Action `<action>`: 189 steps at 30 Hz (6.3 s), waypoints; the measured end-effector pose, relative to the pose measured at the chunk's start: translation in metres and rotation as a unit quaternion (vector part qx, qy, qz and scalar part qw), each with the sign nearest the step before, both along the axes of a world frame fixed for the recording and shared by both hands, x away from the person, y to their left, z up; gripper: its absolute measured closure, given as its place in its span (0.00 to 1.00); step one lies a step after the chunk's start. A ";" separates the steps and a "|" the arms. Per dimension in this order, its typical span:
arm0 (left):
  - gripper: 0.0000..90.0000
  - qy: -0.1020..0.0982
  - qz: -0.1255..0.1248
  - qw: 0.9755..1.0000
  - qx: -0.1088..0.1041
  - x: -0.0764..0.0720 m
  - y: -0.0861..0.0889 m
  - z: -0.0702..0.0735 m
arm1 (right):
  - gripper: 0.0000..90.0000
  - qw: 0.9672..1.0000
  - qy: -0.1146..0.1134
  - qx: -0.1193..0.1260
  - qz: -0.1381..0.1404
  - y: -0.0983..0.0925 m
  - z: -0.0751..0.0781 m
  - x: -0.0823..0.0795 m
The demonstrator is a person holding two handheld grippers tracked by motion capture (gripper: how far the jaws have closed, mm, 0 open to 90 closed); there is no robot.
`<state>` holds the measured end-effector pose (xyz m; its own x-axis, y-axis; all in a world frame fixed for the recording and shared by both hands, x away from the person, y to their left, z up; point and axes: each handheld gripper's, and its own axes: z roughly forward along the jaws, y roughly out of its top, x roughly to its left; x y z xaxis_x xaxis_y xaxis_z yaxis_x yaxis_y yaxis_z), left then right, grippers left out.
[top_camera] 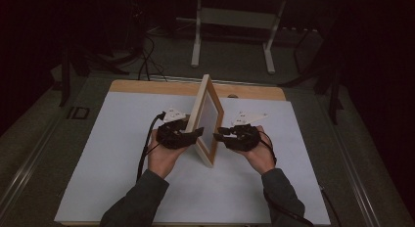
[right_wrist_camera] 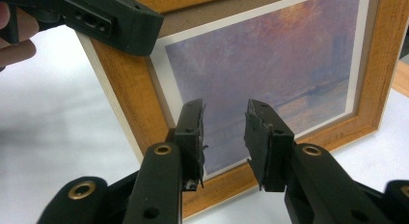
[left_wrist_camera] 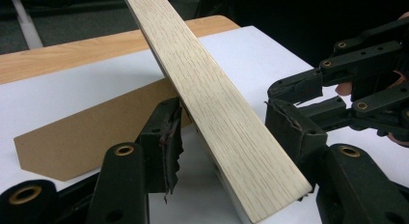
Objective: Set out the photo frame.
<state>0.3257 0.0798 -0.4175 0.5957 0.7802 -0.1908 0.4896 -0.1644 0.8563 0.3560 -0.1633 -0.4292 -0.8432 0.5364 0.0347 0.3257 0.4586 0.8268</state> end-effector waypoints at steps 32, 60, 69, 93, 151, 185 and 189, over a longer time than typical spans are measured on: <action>0.73 0.011 0.040 0.999 0.003 0.007 0.022 0.003 | 0.74 1.000 0.000 -0.003 0.002 0.000 0.000 0.002; 0.77 0.026 0.017 0.999 -0.022 0.015 0.043 0.003 | 0.74 1.000 0.000 0.002 -0.002 -0.001 0.002 0.002; 0.78 0.034 -0.003 0.999 -0.036 0.019 0.054 0.002 | 0.73 1.000 -0.001 0.003 -0.003 -0.003 0.003 0.002; 0.81 0.025 -0.078 0.996 -0.045 0.030 0.073 0.001 | 0.73 1.000 0.000 0.003 -0.010 -0.012 0.004 0.003; 0.81 0.027 -0.185 0.982 -0.034 0.048 0.090 0.004 | 0.67 0.997 -0.011 -0.024 -0.075 -0.038 0.009 0.017; 0.81 0.009 -0.245 0.969 -0.021 0.042 0.080 0.008 | 0.47 0.994 -0.014 0.001 -0.110 -0.058 0.027 0.036; 0.81 0.008 -0.247 0.969 -0.017 0.042 0.080 0.009 | 0.40 0.995 -0.012 -0.007 -0.104 -0.055 0.026 0.043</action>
<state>0.3674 0.1595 -0.4088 0.8912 0.3943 -0.2245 0.3726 -0.3536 0.8580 0.3992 -0.2183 -0.4033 -0.7150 0.6991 0.0070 0.3943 0.3951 0.8297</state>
